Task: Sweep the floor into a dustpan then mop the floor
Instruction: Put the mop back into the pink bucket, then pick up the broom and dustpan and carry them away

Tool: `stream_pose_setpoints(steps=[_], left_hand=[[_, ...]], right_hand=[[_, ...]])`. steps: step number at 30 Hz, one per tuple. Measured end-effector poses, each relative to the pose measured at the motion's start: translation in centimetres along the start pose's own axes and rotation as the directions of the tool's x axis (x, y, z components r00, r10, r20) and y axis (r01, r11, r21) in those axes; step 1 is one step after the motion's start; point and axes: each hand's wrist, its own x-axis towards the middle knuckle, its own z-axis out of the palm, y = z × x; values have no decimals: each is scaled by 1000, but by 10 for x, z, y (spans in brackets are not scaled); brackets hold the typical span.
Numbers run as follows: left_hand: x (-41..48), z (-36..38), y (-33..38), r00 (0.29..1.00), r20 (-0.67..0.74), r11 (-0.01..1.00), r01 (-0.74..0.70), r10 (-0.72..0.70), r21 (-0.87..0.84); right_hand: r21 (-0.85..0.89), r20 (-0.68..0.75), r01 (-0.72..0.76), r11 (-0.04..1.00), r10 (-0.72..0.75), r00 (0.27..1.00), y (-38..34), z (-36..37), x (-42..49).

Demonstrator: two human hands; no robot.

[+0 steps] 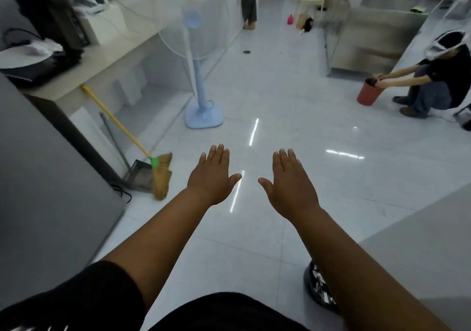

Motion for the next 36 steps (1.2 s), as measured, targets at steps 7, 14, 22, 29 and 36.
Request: stream_pose_setpoints(steps=[7,14,22,29,36], left_hand=[[-2,-15,-147,978,-17,977,209,-210,-34],[-2,-7,-235,919,16,913,392,-393,-115],[43,-4,-321,831,34,824,555,-555,-119],[112,-25,-381,755,21,751,655,-656,-89],[161,-18,-418,676,42,665,732,-735,-145]], right_hand=[[48,44,154,987,-156,987,-120,32,89],[110,118,307,946,-319,941,-198,70,158],[139,123,477,868,-493,861,-260,113,275],[183,160,601,778,-627,763,-304,126,393],[188,196,696,693,-721,664,-342,148,478]])
